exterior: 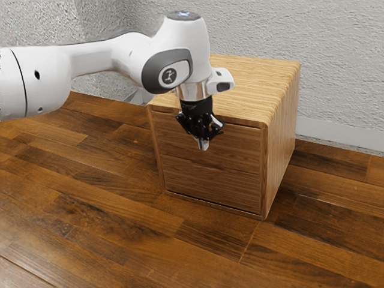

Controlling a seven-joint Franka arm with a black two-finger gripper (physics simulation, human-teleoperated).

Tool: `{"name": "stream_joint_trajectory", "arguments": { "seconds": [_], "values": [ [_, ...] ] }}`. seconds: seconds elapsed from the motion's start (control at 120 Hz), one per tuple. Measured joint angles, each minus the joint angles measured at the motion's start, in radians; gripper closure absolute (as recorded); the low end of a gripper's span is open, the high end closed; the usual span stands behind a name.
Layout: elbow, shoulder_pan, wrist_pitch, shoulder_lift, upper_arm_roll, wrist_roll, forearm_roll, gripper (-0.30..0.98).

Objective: Push the drawer handle with one arm to close the drawer

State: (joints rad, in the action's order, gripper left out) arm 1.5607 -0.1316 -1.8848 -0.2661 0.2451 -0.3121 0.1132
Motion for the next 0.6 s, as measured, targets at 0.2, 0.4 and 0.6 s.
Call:
{"name": "stream_joint_trajectory", "arguments": {
  "seconds": [0.2,0.4,0.6],
  "values": [
    [0.122,0.012,0.056,0.285,0.034,-0.005,-0.04,0.78],
    [-0.051,-0.005,0.345,0.368,0.018,-0.011,-0.055,0.53],
    [-0.063,0.023,0.466,0.389,-0.007,0.026,-0.06,0.21]
  ]
}}
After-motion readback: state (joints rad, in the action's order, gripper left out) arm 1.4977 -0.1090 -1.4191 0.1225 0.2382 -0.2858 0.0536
